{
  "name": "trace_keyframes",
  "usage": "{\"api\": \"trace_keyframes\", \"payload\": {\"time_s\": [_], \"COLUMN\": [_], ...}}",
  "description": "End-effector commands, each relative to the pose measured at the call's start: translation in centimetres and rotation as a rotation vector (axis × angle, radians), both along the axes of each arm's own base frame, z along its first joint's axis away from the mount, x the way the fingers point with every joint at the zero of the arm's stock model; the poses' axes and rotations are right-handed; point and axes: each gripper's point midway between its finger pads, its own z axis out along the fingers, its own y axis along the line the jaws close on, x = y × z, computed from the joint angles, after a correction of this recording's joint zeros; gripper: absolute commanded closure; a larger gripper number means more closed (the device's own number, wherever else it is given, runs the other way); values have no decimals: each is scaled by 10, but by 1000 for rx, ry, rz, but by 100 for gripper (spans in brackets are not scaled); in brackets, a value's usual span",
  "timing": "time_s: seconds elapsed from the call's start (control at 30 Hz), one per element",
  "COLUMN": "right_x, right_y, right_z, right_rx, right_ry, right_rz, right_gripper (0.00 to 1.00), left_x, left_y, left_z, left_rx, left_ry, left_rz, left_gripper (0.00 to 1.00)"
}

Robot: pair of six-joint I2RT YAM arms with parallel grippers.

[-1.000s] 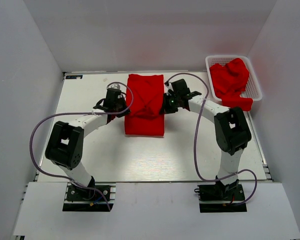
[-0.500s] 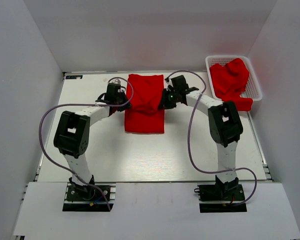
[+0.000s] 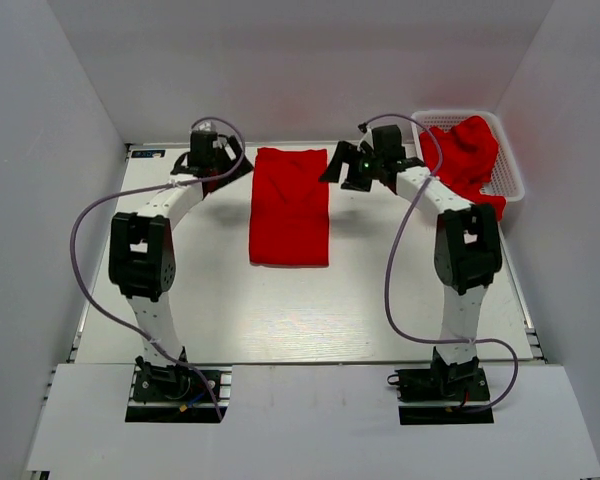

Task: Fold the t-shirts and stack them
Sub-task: Fold the folded rectangular tshirt in 1/3 of the way

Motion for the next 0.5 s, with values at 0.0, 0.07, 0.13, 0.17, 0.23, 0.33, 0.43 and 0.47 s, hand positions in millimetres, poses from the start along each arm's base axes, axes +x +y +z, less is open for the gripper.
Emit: {"api": "trace_keyframes", "payload": {"time_s": [0.0,0.07,0.13,0.17,0.23,0.33,0.43,0.47], "right_x": [-40,-75,-102,-110,-130,-158,-173,-178], "right_y": [0,-1,-4,-4,-3,-9,-3,-4], "right_z": [12,-5,-24,-28,-32,-55,-65,-72], "right_rx": [-8,-3,-1,5,13,-9,8,3], "right_ry": [-40,-6,33,45,53,110,123,139], "right_rz": [78,142,176,190,226,239,270,274], "right_gripper": [10,10,10,10,10,10,10,10], "left_x": [-57,-82,-113,-124,-154,-191,-205,-209], "left_y": [-17,-18,-26,-26,-29,-35,-42,-41], "left_z": [-6,1,-23,-21,-44,-67,-74,-78], "left_rx": [18,3,-7,-16,-21,-35,-28,-27], "left_ry": [41,39,80,81,142,176,173,184], "left_rz": [-129,-167,-240,-252,-293,-349,-398,-398], "left_gripper": [0,0,0,0,0,0,0,0]}}
